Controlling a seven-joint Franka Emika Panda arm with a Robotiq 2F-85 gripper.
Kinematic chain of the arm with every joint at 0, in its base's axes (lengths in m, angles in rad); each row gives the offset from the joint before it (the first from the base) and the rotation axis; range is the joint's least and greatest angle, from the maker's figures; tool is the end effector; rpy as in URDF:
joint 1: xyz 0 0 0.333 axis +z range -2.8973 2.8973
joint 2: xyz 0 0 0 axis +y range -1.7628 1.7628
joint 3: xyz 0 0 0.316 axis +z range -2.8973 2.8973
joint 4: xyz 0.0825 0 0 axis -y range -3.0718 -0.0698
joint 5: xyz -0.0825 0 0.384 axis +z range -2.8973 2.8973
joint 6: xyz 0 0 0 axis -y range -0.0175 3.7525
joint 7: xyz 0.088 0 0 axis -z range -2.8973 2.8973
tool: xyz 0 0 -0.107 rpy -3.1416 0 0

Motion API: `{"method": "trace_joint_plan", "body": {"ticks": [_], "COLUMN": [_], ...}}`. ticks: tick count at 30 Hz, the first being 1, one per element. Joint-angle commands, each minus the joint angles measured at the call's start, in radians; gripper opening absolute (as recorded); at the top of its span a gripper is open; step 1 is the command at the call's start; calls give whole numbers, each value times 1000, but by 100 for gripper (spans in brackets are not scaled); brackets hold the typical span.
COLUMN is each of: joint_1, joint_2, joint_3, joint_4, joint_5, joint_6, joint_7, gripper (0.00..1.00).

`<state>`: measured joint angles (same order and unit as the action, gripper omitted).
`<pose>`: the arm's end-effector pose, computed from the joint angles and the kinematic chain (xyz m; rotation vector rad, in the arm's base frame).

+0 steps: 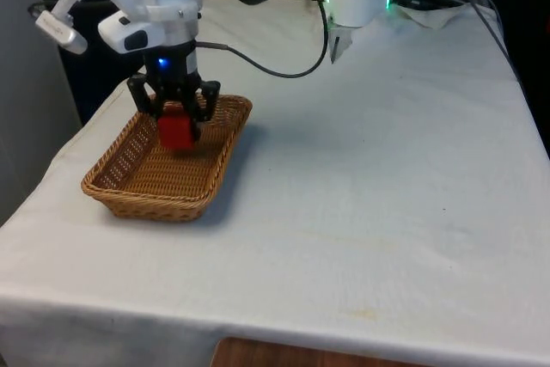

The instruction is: Pick up the cube and place it into the basket.

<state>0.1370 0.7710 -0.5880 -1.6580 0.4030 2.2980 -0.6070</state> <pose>0.6371 -0.2449 0.2168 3.0460 0.0341 -0.0453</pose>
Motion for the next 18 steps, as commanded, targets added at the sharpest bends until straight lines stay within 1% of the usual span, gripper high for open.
{"method": "trace_joint_plan", "body": {"ticks": [1, 2, 3, 4, 7, 11, 12, 13, 18], "joint_1": [-8, -9, -4, -10, -16, -20, -12, -21, -23], "joint_2": [7, 10, 6, 13, 24, 39, 31, 43, 71], "joint_3": [5, 5, 1, 5, 5, 7, 0, 7, 8], "joint_4": [11, 16, 8, 21, 41, 64, 49, 70, 97], "joint_5": [4, 4, 1, 4, 6, 11, 7, 13, 33], "joint_6": [-6, -8, -1, -10, -17, -25, -13, -28, -31], "joint_7": [-4, -4, -2, -3, -3, -3, -1, -3, -5], "gripper": [1, 1, 1, 1, 1, 1, 1, 1, 1]}}
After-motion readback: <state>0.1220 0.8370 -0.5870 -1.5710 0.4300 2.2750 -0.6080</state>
